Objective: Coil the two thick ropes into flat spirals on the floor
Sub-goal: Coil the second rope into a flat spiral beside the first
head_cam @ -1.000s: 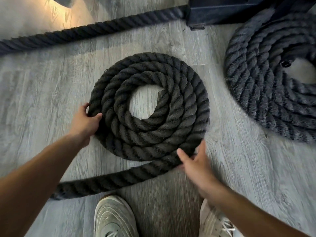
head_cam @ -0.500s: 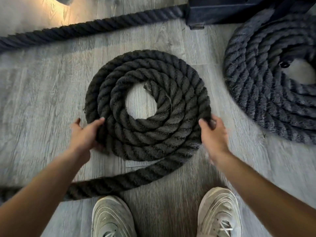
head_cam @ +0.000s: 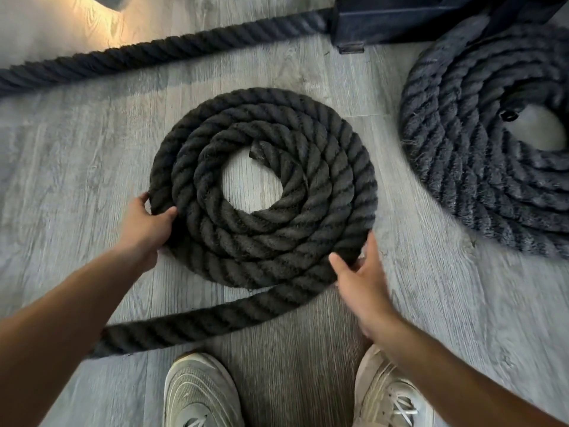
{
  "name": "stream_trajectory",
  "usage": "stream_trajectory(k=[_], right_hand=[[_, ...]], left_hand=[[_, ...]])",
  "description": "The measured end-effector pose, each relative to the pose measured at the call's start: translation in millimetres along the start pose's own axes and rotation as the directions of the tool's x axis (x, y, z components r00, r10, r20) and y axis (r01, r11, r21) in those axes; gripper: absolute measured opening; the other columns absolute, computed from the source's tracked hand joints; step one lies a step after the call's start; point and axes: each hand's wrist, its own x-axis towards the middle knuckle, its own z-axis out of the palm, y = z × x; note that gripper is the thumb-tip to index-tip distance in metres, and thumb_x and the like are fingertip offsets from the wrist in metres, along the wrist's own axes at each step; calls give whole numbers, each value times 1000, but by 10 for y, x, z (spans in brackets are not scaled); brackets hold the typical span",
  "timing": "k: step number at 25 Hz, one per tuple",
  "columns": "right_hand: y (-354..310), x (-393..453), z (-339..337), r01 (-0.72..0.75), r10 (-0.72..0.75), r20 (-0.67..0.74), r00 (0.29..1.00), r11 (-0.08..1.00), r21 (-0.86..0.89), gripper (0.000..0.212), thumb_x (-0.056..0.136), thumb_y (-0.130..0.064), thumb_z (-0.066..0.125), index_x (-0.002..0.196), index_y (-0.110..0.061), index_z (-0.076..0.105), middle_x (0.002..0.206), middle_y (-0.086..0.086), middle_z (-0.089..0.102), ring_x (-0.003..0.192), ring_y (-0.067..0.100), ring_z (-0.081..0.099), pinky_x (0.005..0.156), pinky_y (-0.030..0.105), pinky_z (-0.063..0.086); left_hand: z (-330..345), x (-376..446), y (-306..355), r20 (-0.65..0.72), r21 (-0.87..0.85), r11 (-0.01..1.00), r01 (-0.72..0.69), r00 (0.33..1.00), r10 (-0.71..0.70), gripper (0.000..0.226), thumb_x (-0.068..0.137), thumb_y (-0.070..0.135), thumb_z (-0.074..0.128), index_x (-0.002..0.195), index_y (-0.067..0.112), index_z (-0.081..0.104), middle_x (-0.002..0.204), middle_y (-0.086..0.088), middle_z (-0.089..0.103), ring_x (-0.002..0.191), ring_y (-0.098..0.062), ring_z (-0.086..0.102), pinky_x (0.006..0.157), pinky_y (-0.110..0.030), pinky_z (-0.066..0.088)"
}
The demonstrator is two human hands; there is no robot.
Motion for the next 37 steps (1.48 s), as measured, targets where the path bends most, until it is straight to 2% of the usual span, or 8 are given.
stream_trajectory(k=[5, 8, 13, 19, 27, 30, 34, 37], right_hand=[[-630, 739, -405, 85, -72, -194, 978, 994, 61, 52, 90, -13, 74, 138, -23, 56, 119, -5, 73, 104, 7, 68, 100, 27, 52], [-669, 772, -408, 110, -104, -265, 959, 994, 6, 44, 94, -26, 70, 135, -24, 56, 114, -8, 70, 98, 6, 66, 74, 10, 46], [-61, -137, -41, -7, -7, -105, 994, 991, -131, 86, 92, -50, 64, 157, -46, 7, 153, -1, 45, 127, 25, 58, 87, 37, 55], [235, -560, 314, -126, 130, 42, 991, 988, -89, 72, 95, -56, 54, 149, -19, 25, 86, 1, 74, 78, 14, 74, 76, 40, 59], [-363, 431, -297, -26, 34, -171, 985, 998, 53, 38, 98, -38, 61, 134, -26, 53, 118, -4, 67, 106, 21, 67, 97, 46, 55], [-625, 753, -512, -3, 49, -298, 953, 988, 152, 23, 94, -36, 63, 113, -25, 67, 107, -4, 70, 103, 20, 68, 94, 45, 57], [-288, 293, -273, 19, 5, -174, 985, 990, 138, 49, 95, -43, 61, 140, -38, 42, 130, -4, 64, 115, 20, 64, 98, 46, 53], [0, -265, 32, -54, 49, -62, 997, 996, -70, 84, 91, -57, 61, 155, -51, 6, 161, 1, 35, 136, 32, 50, 110, 53, 42]], left_hand=[[245, -742, -489, -20, 1, 991, 131, 991, -131, 57, 93, 36, 69, 138, 16, 41, 127, -9, 61, 112, -31, 63, 96, -55, 55], [242, -741, -515, -20, -41, 987, 153, 988, -154, 89, 71, 54, 78, 143, 23, 37, 131, -8, 60, 114, -29, 63, 97, -55, 54], [-45, 34, -13, -79, -63, 997, 32, 996, -37, 75, 93, 34, 69, 156, 21, 30, 133, -11, 60, 111, -24, 62, 92, -39, 52], [-68, 362, 181, 3, 147, 989, -29, 1000, 29, 81, 89, 26, 74, 157, 24, 31, 138, -12, 61, 112, -28, 67, 96, -51, 56], [141, -633, -341, 46, -105, 990, 94, 995, -90, 67, 93, 21, 71, 148, 27, 33, 131, -5, 62, 110, -31, 68, 60, -36, 61], [253, -974, -562, 176, -142, 974, 177, 973, -151, 77, 91, 23, 74, 148, 33, 24, 123, -2, 64, 103, -26, 69, 76, -48, 62], [31, -374, -337, -10, -178, 974, 138, 990, -142, 71, 97, 30, 66, 153, 21, 23, 95, -6, 62, 69, -17, 57, 63, -36, 50], [-145, 162, 6, 1, -12, 998, 63, 998, -63, 78, 92, 37, 72, 155, 23, 27, 122, -10, 65, 93, -24, 68, 77, -41, 56]])
